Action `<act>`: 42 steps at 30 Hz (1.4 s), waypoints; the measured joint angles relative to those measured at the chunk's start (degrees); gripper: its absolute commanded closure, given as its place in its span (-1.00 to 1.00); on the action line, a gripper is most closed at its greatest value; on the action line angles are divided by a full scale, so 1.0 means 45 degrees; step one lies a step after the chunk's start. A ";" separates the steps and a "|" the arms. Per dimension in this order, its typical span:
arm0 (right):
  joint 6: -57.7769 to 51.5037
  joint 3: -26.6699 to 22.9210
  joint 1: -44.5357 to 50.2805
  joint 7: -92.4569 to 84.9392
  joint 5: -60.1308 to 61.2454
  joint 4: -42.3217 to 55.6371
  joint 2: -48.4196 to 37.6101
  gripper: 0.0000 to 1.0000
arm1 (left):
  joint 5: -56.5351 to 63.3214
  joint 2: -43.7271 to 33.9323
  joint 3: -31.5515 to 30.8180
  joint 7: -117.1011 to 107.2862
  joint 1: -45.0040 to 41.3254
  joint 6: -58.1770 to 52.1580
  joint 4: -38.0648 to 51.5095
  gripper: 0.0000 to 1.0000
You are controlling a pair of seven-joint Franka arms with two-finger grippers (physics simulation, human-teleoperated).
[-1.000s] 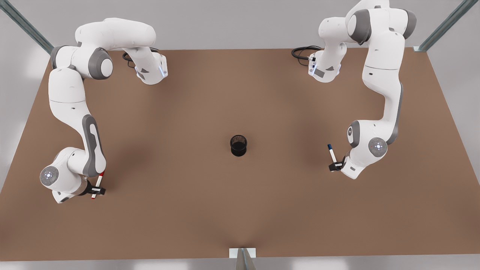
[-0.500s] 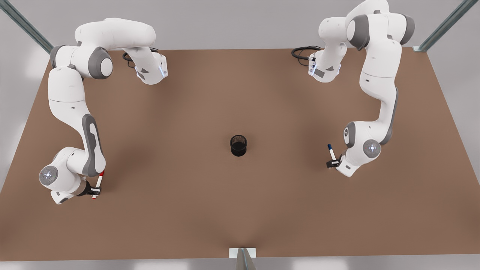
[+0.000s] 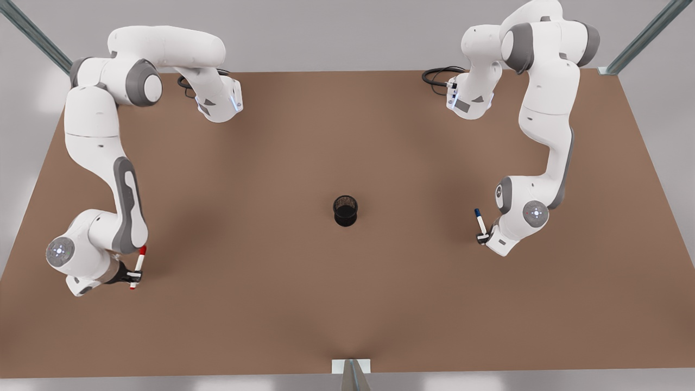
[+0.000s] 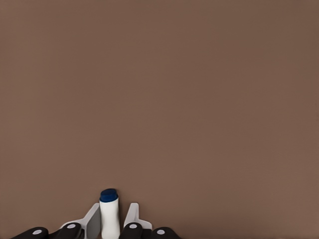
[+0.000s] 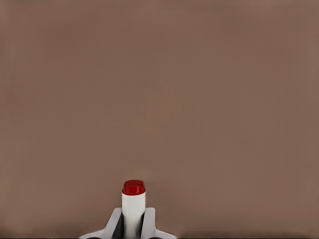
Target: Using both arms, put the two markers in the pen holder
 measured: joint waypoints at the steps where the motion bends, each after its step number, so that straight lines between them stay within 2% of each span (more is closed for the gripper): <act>1: -0.0298 0.0158 0.0003 -0.0005 0.0002 0.0003 -0.0447 0.45 | 0.0000 -0.0007 -0.0003 0.0000 -0.0008 0.0004 0.0000 0.25; 4: -0.1225 0.0791 0.0090 -0.0016 0.0008 -0.0004 -0.1956 0.48 | 0.0009 -0.0078 -0.0005 -0.0024 -0.0021 -0.0008 -0.0006 0.40; 12: -0.2687 0.3147 0.0050 0.0053 0.0048 0.0037 -0.3890 0.56 | 0.0048 -0.0504 -0.0052 -0.0334 -0.0087 -0.0236 0.0109 0.48; 18: -0.2971 0.4599 0.0118 0.0302 0.0027 0.0316 -0.4228 0.57 | -0.0231 -0.1962 -0.0381 -0.0658 -0.0147 -0.1437 0.0670 0.53; 23: -0.2973 0.5387 0.0107 0.0513 0.0028 0.0406 -0.4240 0.57 | -0.1559 -0.3339 -0.1498 -0.0884 -0.0143 -0.2302 0.0968 0.53; 25: -0.2874 0.5762 0.0113 0.0630 0.0033 0.0402 -0.4213 0.57 | -0.2467 -0.3366 -0.2211 -0.0963 -0.0288 -0.2498 0.1422 0.53; 28: -0.2523 0.6416 0.0247 0.0876 0.0038 0.0362 -0.4149 0.57 | -0.3640 -0.2974 -0.2479 -0.1149 -0.1536 -0.2492 0.2618 0.53; 33: -0.1355 0.6690 0.1670 0.1437 0.0027 0.0359 -0.4031 0.57 | -0.4582 -0.2438 -0.2674 -0.1142 -0.4247 -0.0447 0.2859 0.56; 42: 0.0482 0.6648 0.2796 0.2228 -0.0045 0.0390 -0.3446 0.57 | -0.5132 -0.0208 -0.3157 0.0178 -0.6213 0.5616 0.2468 0.57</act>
